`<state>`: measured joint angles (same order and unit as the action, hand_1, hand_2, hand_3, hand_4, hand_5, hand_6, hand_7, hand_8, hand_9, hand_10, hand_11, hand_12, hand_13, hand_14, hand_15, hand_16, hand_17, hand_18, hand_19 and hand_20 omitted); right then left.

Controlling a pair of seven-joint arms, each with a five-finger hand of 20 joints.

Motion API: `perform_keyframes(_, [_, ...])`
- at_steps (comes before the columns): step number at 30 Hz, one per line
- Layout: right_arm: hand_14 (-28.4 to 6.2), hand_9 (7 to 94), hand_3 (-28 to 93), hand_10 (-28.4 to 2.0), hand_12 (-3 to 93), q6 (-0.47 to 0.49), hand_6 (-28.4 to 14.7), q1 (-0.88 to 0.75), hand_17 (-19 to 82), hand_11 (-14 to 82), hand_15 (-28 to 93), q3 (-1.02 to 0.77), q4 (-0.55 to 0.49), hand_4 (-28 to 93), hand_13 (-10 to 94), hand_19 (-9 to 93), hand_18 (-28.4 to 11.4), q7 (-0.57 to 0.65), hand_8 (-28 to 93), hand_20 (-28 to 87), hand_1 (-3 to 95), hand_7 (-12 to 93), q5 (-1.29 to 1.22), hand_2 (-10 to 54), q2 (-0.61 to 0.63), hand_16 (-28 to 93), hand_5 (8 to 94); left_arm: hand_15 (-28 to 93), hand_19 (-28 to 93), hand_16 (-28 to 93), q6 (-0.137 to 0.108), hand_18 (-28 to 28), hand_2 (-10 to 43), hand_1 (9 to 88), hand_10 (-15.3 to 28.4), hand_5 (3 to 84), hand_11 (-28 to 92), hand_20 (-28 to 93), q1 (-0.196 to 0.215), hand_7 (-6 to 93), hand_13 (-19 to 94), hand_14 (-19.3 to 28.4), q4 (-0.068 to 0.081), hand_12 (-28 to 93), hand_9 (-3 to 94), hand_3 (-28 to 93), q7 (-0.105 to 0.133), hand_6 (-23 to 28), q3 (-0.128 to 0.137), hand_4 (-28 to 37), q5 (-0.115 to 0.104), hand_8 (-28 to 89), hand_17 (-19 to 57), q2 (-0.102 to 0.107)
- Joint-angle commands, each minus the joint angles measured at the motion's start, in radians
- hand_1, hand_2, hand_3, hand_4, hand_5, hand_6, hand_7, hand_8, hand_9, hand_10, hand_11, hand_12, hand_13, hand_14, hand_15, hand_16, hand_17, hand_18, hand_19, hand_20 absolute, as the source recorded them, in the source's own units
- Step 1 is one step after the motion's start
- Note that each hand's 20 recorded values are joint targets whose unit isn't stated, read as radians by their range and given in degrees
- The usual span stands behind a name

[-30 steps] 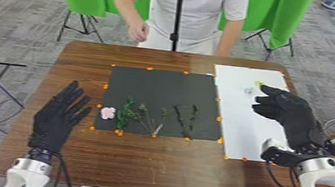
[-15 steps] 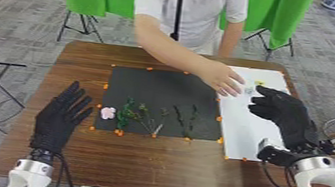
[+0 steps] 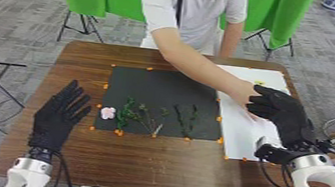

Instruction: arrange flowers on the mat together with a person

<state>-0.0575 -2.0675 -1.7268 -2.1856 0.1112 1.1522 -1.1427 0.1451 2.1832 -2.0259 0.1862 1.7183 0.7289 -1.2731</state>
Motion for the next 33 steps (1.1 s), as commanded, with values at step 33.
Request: perform_keyframes(33, [-15.6,49.7,87,-17.4,21.7,0.015,-6.2,-0.003,12,20.8,41,0.003,0.009,-23,41,54,-22.7,-0.002,-11,28,17.3,18,0.013,9.6,-0.006,17,49.7,14,39,7,0.028,21.4,-3.3,25.1,9.9,29.2,12,10,-0.018,13.5,17,12.3,0.015,19,20.6,69,-0.033,2.9,-0.002,-23.8,0.007,-8,-11.6,-0.018])
